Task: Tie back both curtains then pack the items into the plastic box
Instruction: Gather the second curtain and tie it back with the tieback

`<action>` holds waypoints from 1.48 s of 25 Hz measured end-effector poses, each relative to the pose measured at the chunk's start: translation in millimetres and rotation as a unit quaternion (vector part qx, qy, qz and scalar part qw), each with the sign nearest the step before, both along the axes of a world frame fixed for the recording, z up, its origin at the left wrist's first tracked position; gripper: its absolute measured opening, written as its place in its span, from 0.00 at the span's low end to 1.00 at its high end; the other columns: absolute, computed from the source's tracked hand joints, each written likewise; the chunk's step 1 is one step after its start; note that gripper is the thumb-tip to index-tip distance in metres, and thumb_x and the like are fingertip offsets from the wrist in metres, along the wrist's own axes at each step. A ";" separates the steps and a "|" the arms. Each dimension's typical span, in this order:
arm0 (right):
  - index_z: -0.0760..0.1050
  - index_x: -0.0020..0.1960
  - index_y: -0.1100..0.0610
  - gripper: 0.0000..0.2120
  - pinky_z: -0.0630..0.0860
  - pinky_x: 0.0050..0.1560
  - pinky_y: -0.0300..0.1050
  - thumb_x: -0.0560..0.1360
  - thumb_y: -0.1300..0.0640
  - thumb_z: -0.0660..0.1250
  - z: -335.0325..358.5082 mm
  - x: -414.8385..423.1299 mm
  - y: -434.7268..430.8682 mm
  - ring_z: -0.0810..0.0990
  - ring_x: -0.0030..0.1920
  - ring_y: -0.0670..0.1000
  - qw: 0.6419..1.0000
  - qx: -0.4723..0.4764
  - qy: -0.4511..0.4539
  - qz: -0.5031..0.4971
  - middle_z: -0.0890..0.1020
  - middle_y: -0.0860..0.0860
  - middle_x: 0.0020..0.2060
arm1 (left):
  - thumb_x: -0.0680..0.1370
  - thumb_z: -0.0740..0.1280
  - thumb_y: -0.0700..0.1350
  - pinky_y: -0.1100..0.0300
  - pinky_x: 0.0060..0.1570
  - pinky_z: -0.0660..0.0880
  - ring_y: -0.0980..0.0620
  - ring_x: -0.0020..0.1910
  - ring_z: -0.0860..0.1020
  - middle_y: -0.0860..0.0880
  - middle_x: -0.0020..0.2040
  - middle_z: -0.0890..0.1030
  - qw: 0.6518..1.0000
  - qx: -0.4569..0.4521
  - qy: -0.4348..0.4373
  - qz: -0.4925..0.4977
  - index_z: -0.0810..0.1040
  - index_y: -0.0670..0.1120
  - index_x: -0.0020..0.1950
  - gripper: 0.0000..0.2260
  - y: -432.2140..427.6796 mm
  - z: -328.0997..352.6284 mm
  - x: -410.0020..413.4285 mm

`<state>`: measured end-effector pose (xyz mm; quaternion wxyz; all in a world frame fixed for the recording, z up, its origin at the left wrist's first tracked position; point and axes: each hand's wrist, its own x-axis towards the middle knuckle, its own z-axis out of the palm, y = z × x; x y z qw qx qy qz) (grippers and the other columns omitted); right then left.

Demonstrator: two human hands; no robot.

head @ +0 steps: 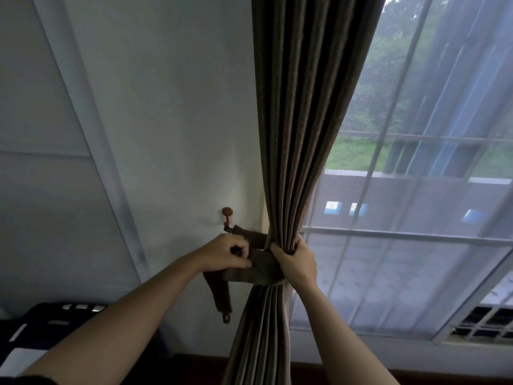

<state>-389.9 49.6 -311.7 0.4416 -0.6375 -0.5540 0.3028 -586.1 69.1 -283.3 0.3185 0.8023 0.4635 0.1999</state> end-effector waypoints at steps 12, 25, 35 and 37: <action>0.73 0.51 0.38 0.14 0.77 0.45 0.35 0.71 0.51 0.72 -8.8 15.5 -13.0 0.80 0.46 0.38 0.986 0.062 0.072 0.135 0.83 0.40 0.44 | 0.77 0.63 0.40 0.50 0.60 0.70 0.45 0.57 0.72 0.45 0.55 0.75 0.956 0.187 0.089 0.205 0.73 0.42 0.59 0.11 42.8 18.1 68.5; 0.72 0.53 0.42 0.22 0.79 0.54 0.51 0.75 0.70 0.62 3.4 43.3 28.9 0.82 0.50 0.51 0.980 0.041 0.036 0.192 0.82 0.52 0.50 | 0.82 0.53 0.44 0.63 0.37 0.70 0.53 0.39 0.73 0.48 0.42 0.76 0.903 -0.234 -0.249 0.259 0.76 0.45 0.50 0.12 13.8 3.5 79.4; 0.71 0.41 0.48 0.11 0.70 0.37 0.32 0.73 0.64 0.68 28.3 50.3 46.4 0.75 0.35 0.37 0.935 0.038 -0.201 0.289 0.73 0.38 0.35 | 0.82 0.54 0.43 0.57 0.58 0.75 0.49 0.57 0.76 0.45 0.56 0.78 0.928 -0.194 -0.275 0.157 0.76 0.47 0.56 0.11 -0.5 -12.0 65.6; 0.75 0.46 0.53 0.02 0.70 0.40 0.38 0.75 0.55 0.65 27.8 51.3 47.2 0.76 0.38 0.45 0.910 0.026 -0.310 0.275 0.77 0.42 0.38 | 0.82 0.56 0.40 0.66 0.50 0.76 0.57 0.53 0.78 0.48 0.54 0.79 0.929 -0.160 -0.295 0.156 0.76 0.45 0.56 0.10 -6.3 -13.0 62.2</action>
